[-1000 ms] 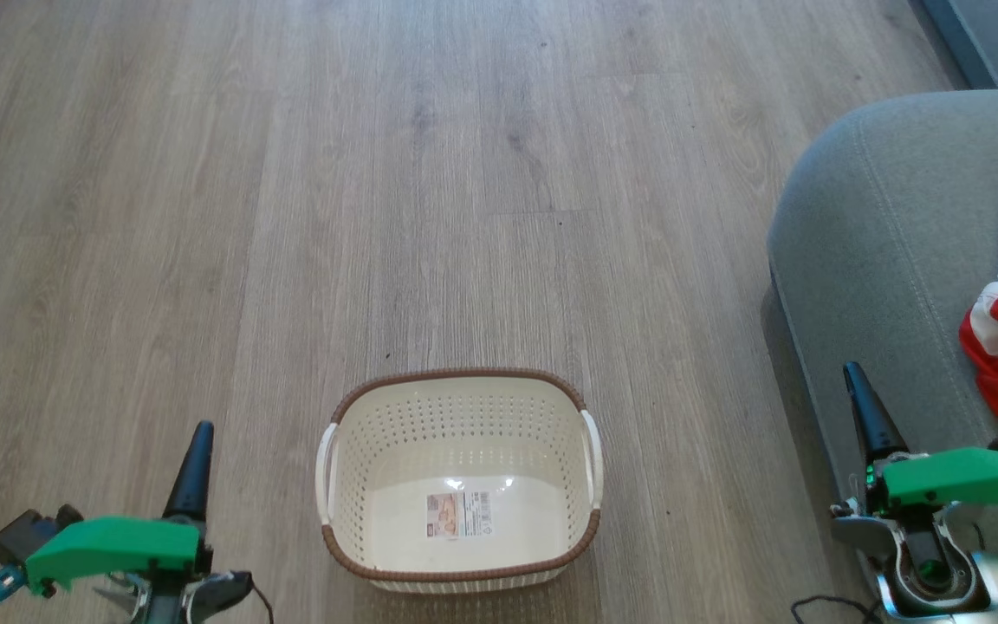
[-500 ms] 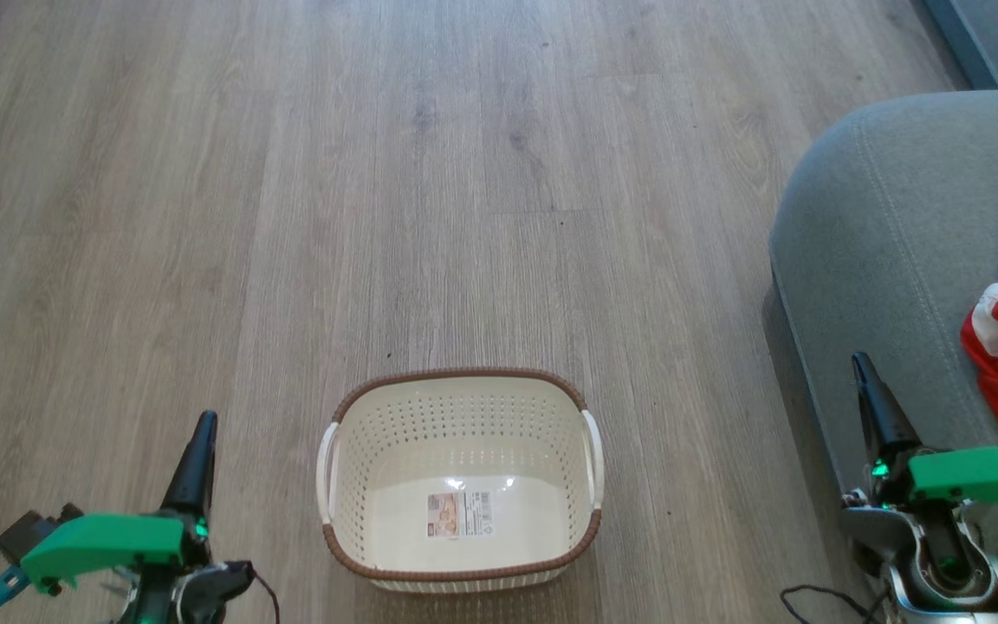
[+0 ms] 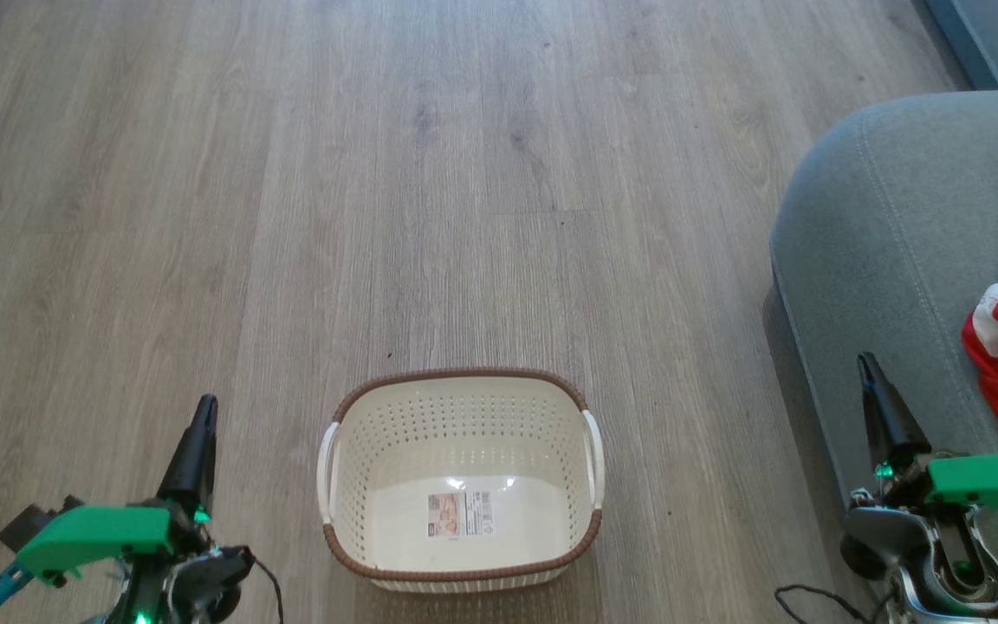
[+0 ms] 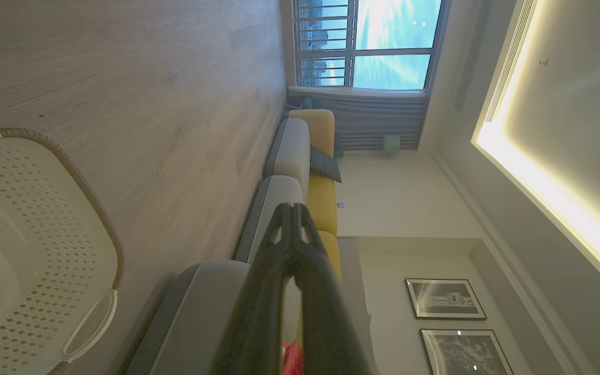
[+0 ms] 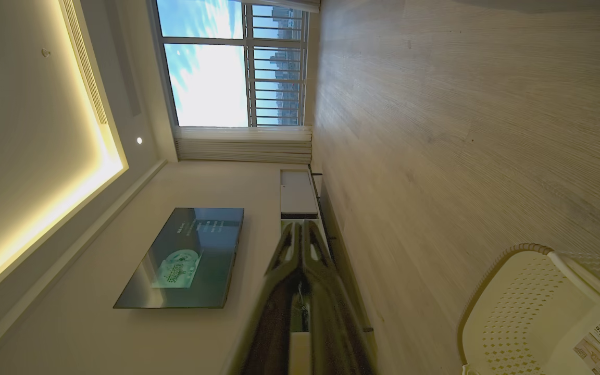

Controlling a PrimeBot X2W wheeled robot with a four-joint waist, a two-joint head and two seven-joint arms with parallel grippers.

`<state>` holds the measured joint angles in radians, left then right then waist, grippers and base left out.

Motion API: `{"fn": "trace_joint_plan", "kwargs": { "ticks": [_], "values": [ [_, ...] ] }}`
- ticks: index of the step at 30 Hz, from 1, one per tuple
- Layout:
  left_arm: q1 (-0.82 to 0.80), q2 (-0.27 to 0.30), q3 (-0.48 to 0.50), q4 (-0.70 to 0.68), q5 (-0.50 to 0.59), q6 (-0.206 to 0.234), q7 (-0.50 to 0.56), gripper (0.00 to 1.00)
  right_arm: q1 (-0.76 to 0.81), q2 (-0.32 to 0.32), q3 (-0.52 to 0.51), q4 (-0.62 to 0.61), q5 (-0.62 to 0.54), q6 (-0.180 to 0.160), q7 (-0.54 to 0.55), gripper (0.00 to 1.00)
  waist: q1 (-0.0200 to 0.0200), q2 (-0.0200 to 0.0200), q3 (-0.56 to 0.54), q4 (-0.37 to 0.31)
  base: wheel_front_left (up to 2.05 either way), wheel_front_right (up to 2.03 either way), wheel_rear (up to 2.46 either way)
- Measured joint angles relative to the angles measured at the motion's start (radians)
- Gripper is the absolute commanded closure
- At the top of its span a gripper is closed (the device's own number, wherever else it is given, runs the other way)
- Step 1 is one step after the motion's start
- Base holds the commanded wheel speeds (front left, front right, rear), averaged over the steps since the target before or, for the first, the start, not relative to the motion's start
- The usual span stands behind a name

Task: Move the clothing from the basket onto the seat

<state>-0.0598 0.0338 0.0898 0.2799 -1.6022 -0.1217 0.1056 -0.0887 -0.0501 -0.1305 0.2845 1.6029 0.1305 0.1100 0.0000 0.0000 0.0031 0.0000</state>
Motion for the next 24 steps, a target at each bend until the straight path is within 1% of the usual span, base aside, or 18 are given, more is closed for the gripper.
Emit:
{"fn": "trace_joint_plan", "kwargs": {
  "ticks": [24],
  "values": [
    [0.000, 0.000, 0.000, 0.000, 0.000, 0.000, 0.000, 1.00, 0.000, 0.002, 0.000, 0.000, 0.000, 0.000, 0.000, 1.00, 0.0000, 0.0000, 0.000, 0.000, 0.00, 0.00, 0.00]
  ]
}}
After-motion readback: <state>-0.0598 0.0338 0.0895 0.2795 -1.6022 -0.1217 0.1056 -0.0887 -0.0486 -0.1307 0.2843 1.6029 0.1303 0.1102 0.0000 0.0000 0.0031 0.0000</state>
